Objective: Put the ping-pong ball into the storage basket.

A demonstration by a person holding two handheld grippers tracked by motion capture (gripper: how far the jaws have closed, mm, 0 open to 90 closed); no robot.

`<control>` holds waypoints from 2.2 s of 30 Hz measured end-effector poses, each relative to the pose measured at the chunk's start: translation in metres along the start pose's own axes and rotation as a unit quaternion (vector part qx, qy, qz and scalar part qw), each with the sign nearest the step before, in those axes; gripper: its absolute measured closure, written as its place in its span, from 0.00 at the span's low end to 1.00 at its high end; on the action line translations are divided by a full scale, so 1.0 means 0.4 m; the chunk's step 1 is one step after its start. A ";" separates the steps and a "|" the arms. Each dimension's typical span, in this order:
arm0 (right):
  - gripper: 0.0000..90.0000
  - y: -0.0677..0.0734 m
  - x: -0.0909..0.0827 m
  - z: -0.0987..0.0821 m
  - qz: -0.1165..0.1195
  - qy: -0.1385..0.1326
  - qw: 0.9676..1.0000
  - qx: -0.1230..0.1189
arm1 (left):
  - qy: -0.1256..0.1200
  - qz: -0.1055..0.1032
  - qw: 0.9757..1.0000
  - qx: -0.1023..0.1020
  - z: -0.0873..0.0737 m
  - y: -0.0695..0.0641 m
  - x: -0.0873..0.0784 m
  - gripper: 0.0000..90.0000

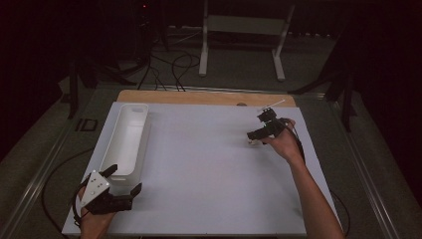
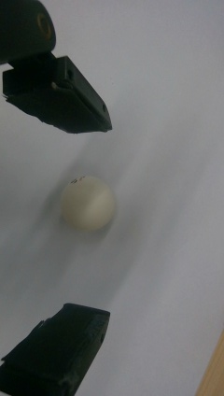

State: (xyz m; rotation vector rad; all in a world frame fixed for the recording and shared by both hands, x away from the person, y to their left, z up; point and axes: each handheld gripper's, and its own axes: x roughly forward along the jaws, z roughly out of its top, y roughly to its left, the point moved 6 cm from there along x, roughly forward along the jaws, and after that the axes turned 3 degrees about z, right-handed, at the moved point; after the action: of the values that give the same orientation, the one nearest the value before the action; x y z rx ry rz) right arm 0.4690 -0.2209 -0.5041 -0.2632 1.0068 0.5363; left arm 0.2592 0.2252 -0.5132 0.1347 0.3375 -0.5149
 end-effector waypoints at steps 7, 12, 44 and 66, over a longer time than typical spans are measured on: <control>0.09 0.006 0.014 0.001 0.004 0.004 1.000 0.003 | 0.000 0.000 1.000 0.000 0.000 0.000 0.000 0.00; 0.09 0.011 0.026 0.002 0.003 0.009 1.000 0.002 | 0.000 0.000 1.000 0.000 0.000 0.000 0.000 0.00; 0.09 0.010 0.067 0.006 -0.001 0.044 0.999 0.014 | 0.001 -0.001 1.000 0.003 -0.001 0.000 -0.002 0.00; 0.09 0.003 0.088 -0.007 -0.002 0.073 0.997 0.018 | 0.000 -0.001 1.000 0.002 -0.001 0.000 -0.003 0.00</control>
State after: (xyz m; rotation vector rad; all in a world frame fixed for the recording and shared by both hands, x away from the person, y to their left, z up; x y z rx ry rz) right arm 0.4808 -0.2104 -0.5355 -0.2751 1.1557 0.5006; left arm 0.2583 0.2258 -0.5131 0.1392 0.3373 -0.5171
